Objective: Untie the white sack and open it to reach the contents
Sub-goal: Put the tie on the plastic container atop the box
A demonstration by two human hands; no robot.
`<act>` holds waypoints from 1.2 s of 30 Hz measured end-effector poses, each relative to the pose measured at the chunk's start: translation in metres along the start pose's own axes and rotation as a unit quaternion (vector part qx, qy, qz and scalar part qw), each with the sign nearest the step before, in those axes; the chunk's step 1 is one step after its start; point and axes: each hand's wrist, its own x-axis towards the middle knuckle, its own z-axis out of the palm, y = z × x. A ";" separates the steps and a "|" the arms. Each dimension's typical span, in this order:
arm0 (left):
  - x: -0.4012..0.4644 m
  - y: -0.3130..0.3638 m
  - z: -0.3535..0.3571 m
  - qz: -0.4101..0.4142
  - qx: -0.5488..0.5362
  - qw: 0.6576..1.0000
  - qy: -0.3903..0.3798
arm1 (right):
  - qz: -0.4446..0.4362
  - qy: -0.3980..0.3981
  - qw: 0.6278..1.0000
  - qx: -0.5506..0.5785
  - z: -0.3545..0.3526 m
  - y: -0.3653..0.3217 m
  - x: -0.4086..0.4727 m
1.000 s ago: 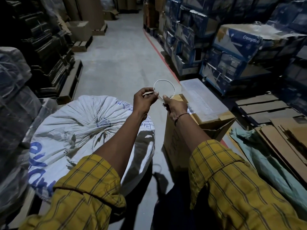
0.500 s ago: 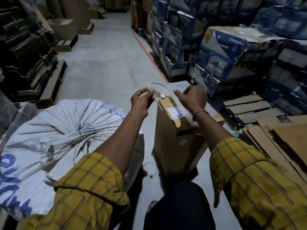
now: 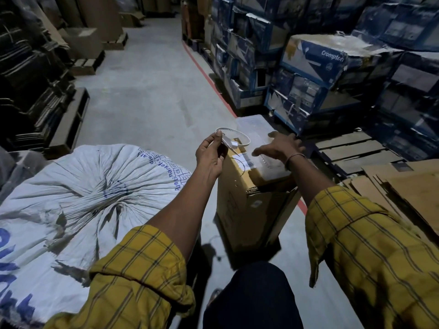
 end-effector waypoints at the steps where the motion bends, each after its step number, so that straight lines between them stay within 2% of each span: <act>1: 0.001 -0.002 0.001 0.004 -0.008 1.000 -0.003 | -0.007 -0.006 0.999 0.033 -0.002 0.004 0.002; 4: 0.004 -0.005 0.008 0.008 -0.018 1.000 -0.008 | -0.030 -0.038 0.988 0.144 -0.009 0.013 0.009; 7: 0.005 -0.009 0.017 0.001 -0.020 1.000 -0.010 | -0.051 -0.069 0.977 0.198 -0.014 0.018 0.012; 11: 0.002 -0.016 0.027 -0.003 -0.009 1.000 0.010 | -0.074 -0.077 0.972 0.207 -0.024 0.014 0.008; 14: 0.005 -0.021 0.028 -0.020 -0.038 0.999 0.033 | -0.079 -0.056 0.973 0.209 -0.032 0.011 0.007; 16: 0.005 -0.029 0.025 -0.035 -0.058 0.997 0.034 | -0.071 -0.068 0.972 0.213 -0.037 0.008 0.007; 22: -0.007 -0.050 0.037 -0.047 -0.119 0.992 0.007 | -0.060 -0.075 0.967 0.236 -0.041 0.002 0.009; 25: -0.004 -0.057 0.037 -0.051 -0.169 0.983 -0.043 | -0.067 -0.074 0.972 0.215 -0.042 -0.001 0.010; 30: 0.005 -0.056 0.036 -0.041 -0.130 0.985 -0.105 | -0.088 -0.072 0.975 0.191 -0.044 -0.004 0.007; 36: 0.008 -0.055 0.029 -0.046 -0.115 0.990 -0.070 | -0.064 -0.103 0.972 0.202 -0.052 -0.009 0.004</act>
